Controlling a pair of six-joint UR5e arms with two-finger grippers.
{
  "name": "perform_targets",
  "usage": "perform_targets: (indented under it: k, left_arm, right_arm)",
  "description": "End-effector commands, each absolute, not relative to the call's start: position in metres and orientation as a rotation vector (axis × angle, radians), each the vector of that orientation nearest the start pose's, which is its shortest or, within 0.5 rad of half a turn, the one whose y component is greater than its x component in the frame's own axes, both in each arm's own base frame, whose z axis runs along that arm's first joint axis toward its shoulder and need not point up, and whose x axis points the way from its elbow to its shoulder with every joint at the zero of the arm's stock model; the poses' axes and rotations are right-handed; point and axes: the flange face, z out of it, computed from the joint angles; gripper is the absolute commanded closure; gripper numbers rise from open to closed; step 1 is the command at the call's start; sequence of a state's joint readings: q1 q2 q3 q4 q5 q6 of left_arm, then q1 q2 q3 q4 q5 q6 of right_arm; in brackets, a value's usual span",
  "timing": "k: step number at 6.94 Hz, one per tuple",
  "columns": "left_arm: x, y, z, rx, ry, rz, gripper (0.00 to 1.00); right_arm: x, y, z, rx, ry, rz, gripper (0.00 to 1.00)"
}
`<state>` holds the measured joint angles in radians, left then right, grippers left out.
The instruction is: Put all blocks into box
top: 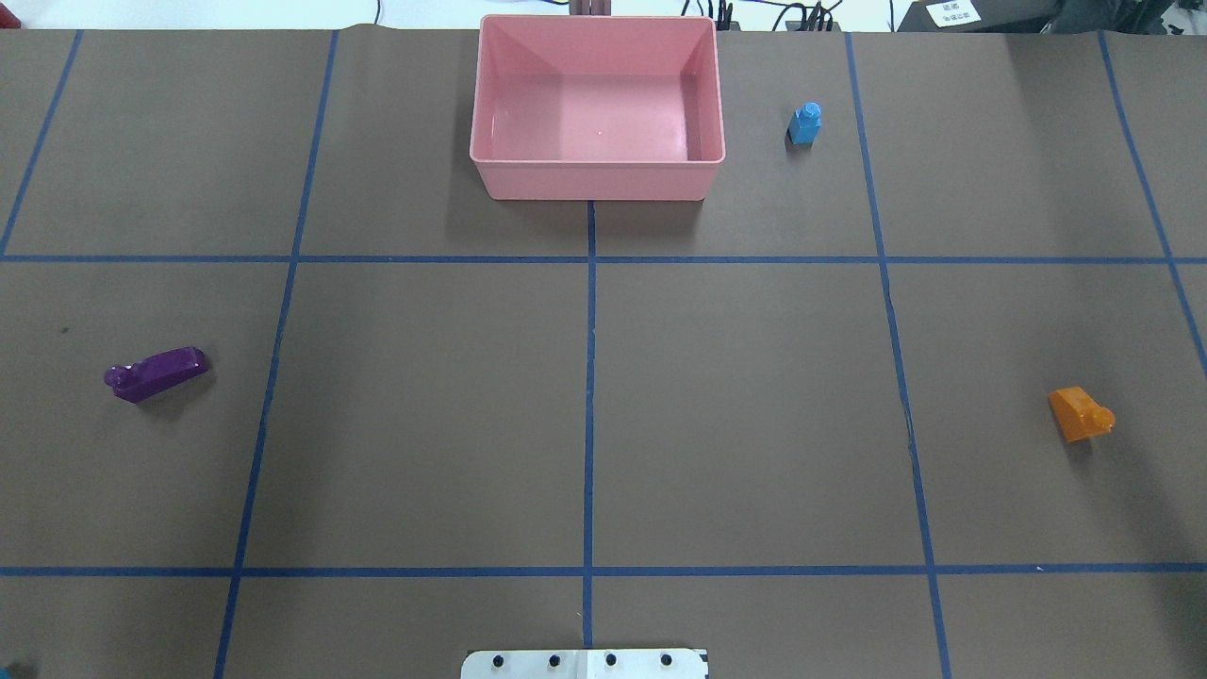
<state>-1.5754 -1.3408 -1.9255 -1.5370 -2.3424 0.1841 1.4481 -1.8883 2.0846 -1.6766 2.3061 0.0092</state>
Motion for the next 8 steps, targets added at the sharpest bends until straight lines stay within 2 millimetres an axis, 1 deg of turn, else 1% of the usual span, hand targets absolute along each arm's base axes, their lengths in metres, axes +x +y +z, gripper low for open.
perform_targets:
  k: [1,2,3,4,5,6,7,8]
  left_arm:
    - [-0.066,-0.397,0.587,0.169,0.76,0.211,0.0]
    - [-0.066,-0.398,0.585,0.172,0.759,0.212,0.0]
    - [-0.066,-0.399,0.575,0.192,0.759,0.22,0.0]
    - [-0.066,-0.399,0.573,0.197,0.757,0.222,0.0]
    - [-0.066,-0.399,0.573,0.195,0.756,0.22,0.0]
    - [-0.066,-0.4,0.575,0.19,0.753,0.214,0.0]
    - [-0.065,-0.4,0.577,0.188,0.753,0.215,0.0]
    - [-0.066,-0.4,0.578,0.185,0.754,0.211,0.0]
  right_arm:
    - [0.022,-0.364,0.554,0.04,-0.742,-0.145,0.0]
    - [0.021,-0.367,0.546,0.057,-0.743,-0.153,0.0]
    - [0.019,-0.38,0.524,0.136,-0.749,-0.179,0.0]
    - [0.017,-0.384,0.512,0.209,-0.759,-0.196,0.0]
    - [0.002,-0.389,0.504,0.216,-0.784,-0.181,0.0]
    - [-0.019,-0.392,0.496,0.219,-0.805,-0.168,0.0]
    - [-0.043,-0.392,0.492,0.209,-0.828,-0.162,0.0]
    - [-0.074,-0.39,0.491,0.176,-0.835,-0.142,0.0]
